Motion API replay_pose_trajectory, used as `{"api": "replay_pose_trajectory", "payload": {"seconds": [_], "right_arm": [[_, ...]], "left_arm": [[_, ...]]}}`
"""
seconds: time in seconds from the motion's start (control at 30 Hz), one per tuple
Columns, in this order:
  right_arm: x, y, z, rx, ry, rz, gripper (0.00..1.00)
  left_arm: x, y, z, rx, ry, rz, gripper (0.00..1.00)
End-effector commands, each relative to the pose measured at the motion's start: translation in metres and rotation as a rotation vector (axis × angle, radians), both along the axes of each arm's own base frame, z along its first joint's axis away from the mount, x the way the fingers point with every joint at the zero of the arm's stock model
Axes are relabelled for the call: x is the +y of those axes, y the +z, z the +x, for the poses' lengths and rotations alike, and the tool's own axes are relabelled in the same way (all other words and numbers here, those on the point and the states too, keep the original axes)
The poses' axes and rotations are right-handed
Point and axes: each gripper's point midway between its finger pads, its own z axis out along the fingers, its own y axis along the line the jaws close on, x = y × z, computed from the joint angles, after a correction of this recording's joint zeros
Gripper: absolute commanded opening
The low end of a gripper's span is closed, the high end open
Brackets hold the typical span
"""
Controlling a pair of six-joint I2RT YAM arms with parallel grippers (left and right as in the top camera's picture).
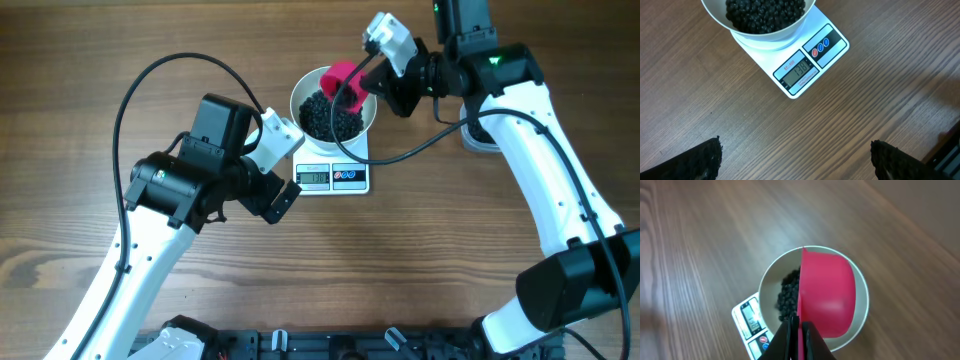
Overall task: Scoop item into bowl and weigh 150g on scale
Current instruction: 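Tilt the pink cup slowly to trickle beans into the bowl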
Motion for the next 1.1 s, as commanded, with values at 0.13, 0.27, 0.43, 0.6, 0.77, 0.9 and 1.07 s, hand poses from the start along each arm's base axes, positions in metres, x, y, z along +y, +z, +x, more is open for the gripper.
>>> {"api": "replay_pose_trajectory", "payload": {"seconds": [0.13, 0.27, 0.43, 0.6, 0.77, 0.9, 1.07], "right_arm": [[0.0014, 0.0139, 0.006, -0.042, -0.017, 0.014, 0.04], [0.0022, 0.0163, 0.0085, -0.037, -0.037, 0.031, 0.04], [0.004, 0.0172, 0.007, -0.032, -0.028, 0.042, 0.04], [0.0041, 0.017, 0.0072, -0.032, -0.028, 0.042, 0.04], [0.004, 0.0169, 0.0071, -0.031, -0.029, 0.042, 0.04], [0.004, 0.017, 0.0072, -0.025, -0.035, 0.046, 0.04], [0.0034, 0.0147, 0.0046, -0.001, -0.044, 0.046, 0.04]], "left_arm": [[0.0004, -0.0004, -0.0016, -0.001, -0.017, -0.003, 1.0], [0.0003, -0.0004, -0.0016, -0.001, -0.018, -0.003, 1.0], [0.0004, -0.0004, -0.0016, -0.001, -0.017, -0.003, 1.0], [0.0004, -0.0004, -0.0016, -0.001, -0.017, -0.003, 1.0], [0.0004, -0.0004, -0.0016, -0.001, -0.017, -0.003, 1.0], [0.0004, -0.0004, -0.0016, -0.001, -0.017, -0.003, 1.0], [0.0004, -0.0004, -0.0016, -0.001, -0.017, -0.003, 1.0]]}}
